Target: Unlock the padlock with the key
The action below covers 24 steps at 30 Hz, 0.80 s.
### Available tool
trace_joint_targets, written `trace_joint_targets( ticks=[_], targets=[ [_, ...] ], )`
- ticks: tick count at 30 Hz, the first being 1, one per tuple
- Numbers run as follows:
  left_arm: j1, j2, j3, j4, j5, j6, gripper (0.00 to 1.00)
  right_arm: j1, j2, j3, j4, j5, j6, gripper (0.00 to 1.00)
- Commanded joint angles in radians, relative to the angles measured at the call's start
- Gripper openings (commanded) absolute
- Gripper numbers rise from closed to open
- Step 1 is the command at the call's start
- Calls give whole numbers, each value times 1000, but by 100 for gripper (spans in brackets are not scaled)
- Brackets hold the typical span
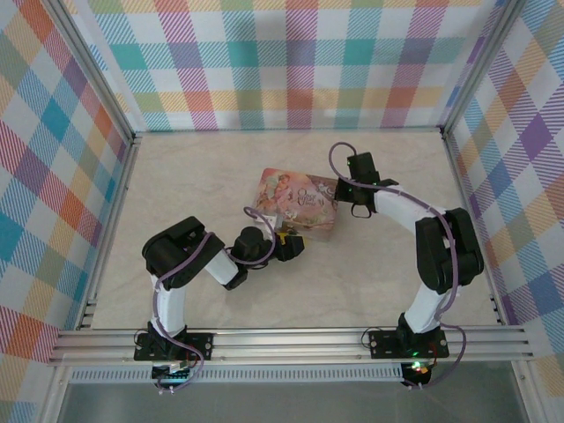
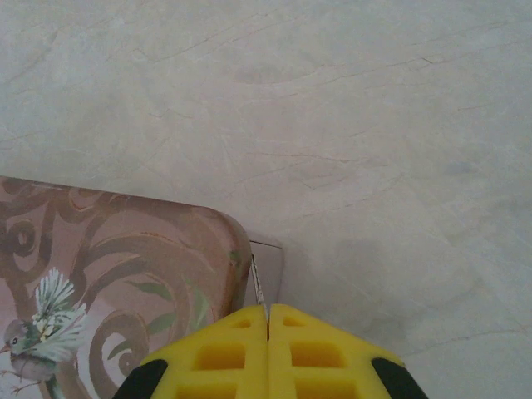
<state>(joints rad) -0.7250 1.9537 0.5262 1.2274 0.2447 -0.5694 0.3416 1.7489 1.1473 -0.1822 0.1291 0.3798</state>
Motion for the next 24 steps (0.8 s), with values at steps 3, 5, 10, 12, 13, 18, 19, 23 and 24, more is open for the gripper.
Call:
trace_joint_targets(
  ticks=[3,5,10,12,13,18,19,23,24],
  targets=[
    [14,-33,-17,2,-2,2,62,13,74,80,-28,-115,-34,0],
    [15,-33,-13,-3,-2,4,62,17,90,91,-21,-140,-46,0],
    [21,-40,-2,-17,-1,5,62,19,135,138,-23,-208,-83,0],
    [25,-48,-4,-25,-5,5,61,19,148,151,-28,-217,-91,0],
    [27,-52,-7,-27,-7,6,58,19,150,153,-29,-217,-92,0],
    [45,-87,-37,-55,-30,4,54,19,147,137,-16,-224,-88,0],
    [47,-92,-42,-61,-33,6,54,18,144,133,-15,-224,-87,0],
    [52,-120,-64,-80,-46,14,54,19,138,119,-6,-226,-84,0],
    [52,-123,-66,-85,-44,17,51,19,136,116,-5,-226,-82,0]
  ],
)
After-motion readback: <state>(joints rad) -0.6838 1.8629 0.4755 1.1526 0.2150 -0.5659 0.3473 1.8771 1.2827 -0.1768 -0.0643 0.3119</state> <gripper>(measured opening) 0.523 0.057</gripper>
